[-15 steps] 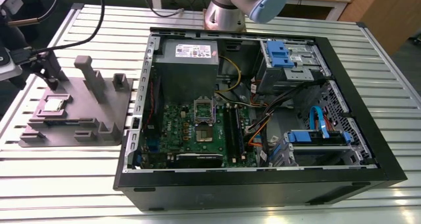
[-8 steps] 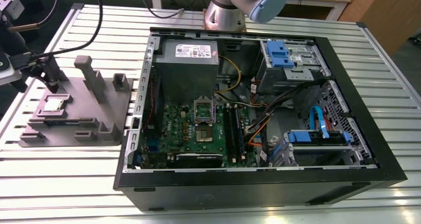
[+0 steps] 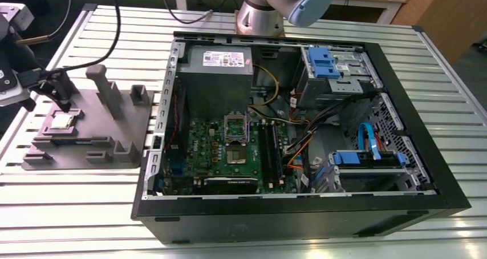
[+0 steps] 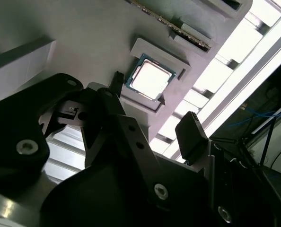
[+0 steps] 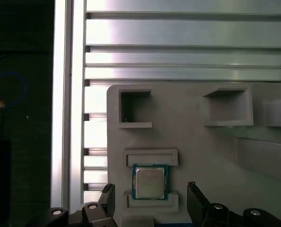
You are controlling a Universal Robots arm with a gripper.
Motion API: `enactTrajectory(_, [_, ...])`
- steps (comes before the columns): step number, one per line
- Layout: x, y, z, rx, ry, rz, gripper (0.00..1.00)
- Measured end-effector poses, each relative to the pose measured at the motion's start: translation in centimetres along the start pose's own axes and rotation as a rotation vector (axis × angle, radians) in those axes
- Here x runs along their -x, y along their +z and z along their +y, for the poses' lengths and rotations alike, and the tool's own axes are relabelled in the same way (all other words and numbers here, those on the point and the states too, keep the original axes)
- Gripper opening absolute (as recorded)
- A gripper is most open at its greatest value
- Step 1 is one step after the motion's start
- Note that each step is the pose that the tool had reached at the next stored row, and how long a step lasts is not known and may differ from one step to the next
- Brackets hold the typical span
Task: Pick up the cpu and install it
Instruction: 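Pick up the cpu and move it towards the insertion slot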
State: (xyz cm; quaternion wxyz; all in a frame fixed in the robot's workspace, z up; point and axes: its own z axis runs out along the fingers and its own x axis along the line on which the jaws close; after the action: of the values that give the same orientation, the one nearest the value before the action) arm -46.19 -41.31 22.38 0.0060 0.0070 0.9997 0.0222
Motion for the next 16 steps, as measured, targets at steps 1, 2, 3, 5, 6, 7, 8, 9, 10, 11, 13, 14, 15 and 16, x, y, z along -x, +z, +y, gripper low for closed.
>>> enactTrajectory(1, [0.00,0.18,-0.01,-0.0001,0.001,-0.0001,0.71])
enactTrajectory(2, [0.00,0.35,-0.02,-0.0001,0.002,-0.0001,0.71])
enactTrajectory(3, [-0.01,0.53,-0.02,-0.0001,0.003,0.0000,0.71])
enactTrajectory(5, [-0.01,0.91,-0.04,-0.0001,0.006,-0.0003,0.71])
enactTrajectory(6, [-0.01,1.09,-0.05,-0.0001,0.009,-0.0004,0.71])
enactTrajectory(7, [-0.01,1.27,-0.06,-0.0002,0.011,-0.0005,0.71])
enactTrajectory(8, [-0.02,1.45,-0.07,-0.0002,0.012,-0.0006,0.71])
enactTrajectory(9, [-0.02,1.63,-0.07,-0.0002,0.014,-0.0007,0.71])
enactTrajectory(10, [-0.02,1.80,-0.08,-0.0001,0.015,-0.0007,0.71])
enactTrajectory(11, [-0.02,1.99,-0.09,-0.0001,0.017,-0.0009,0.71])
enactTrajectory(13, [-0.03,2.36,-0.11,0.0002,0.020,-0.0009,0.71])
enactTrajectory(14, [-0.03,2.54,-0.11,0.0003,0.021,-0.0010,0.71])
enactTrajectory(15, [-0.03,2.71,-0.12,0.0005,0.023,-0.0009,0.71])
enactTrajectory(16, [-0.04,2.90,-0.13,0.0007,0.023,-0.0011,0.71])
